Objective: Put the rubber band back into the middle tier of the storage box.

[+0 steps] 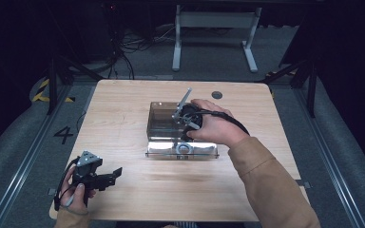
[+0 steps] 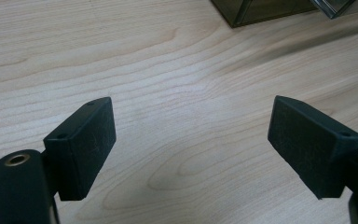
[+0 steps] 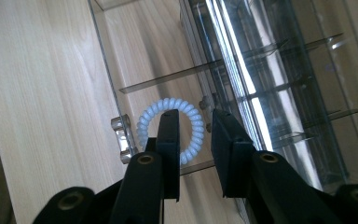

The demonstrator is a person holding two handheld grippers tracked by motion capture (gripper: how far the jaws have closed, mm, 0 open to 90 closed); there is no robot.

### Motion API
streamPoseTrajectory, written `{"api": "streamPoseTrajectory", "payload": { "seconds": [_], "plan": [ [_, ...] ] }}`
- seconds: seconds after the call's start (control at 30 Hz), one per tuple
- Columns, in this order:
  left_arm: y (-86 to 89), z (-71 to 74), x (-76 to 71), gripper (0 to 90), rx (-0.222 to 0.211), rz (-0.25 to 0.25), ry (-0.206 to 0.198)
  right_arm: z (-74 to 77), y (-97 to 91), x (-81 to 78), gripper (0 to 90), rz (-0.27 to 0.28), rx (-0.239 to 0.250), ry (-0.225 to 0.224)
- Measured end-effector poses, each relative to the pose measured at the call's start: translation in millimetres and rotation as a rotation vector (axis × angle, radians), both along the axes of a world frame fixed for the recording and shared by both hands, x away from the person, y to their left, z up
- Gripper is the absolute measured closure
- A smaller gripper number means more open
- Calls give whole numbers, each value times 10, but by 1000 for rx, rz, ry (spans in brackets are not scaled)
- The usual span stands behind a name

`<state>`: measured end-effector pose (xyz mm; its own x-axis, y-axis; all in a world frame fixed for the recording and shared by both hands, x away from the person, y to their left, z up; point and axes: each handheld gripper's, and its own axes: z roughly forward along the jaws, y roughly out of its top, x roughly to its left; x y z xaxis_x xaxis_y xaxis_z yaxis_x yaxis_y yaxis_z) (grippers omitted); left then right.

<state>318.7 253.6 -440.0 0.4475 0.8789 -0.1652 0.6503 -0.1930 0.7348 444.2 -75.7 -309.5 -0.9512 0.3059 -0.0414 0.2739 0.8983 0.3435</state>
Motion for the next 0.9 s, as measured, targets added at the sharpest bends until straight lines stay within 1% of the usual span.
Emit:
{"api": "streamPoseTrajectory", "payload": {
  "seconds": [0.03, 0.17, 0.23, 0.3, 0.33, 0.37, 0.5, 0.6, 0.63, 0.67, 0.7, 0.8, 0.83, 0.9],
  "plan": [
    [0, 0, 0, 159, 1, 0, 0, 25, -13, -13, 735, -7, 13, 4],
    [-5, 0, 6, 159, -2, 2, -2, 107, -84, -50, 727, -15, 52, -10],
    [-9, 2, 9, 159, 1, -1, -1, 135, -120, -64, 724, -18, 64, -14],
    [-13, 0, 9, 159, 0, 1, 1, 146, -134, -70, 724, -21, 65, -17],
    [-11, 0, 12, 159, 0, -1, 1, 166, -181, -75, 724, -14, 70, -35],
    [-11, 2, 13, 159, 0, 1, -1, 176, -203, -80, 724, -17, 73, -40],
    [-16, 2, 18, 159, -1, -1, -1, 217, -305, -105, 721, -24, 94, -54],
    [-27, 6, 30, 160, -3, -2, -3, 244, -387, -137, 715, -36, 102, -66],
    [-27, 6, 30, 159, -3, -2, -3, 244, -387, -137, 715, -36, 102, -66],
    [-26, 6, 36, 159, 0, -4, -2, 252, -421, -145, 713, -34, 108, -68],
    [-29, 7, 40, 160, -2, -3, -1, 269, -487, -179, 708, -51, 112, -66],
    [-41, 10, 59, 159, -4, -4, 0, 287, -601, -215, 704, -60, 122, -78],
    [-41, 10, 59, 159, -4, -4, 0, 287, -601, -215, 704, -60, 122, -78],
    [-52, 8, 68, 160, -5, -3, 1, 299, -685, -236, 702, -71, 132, -83]
  ]
}}
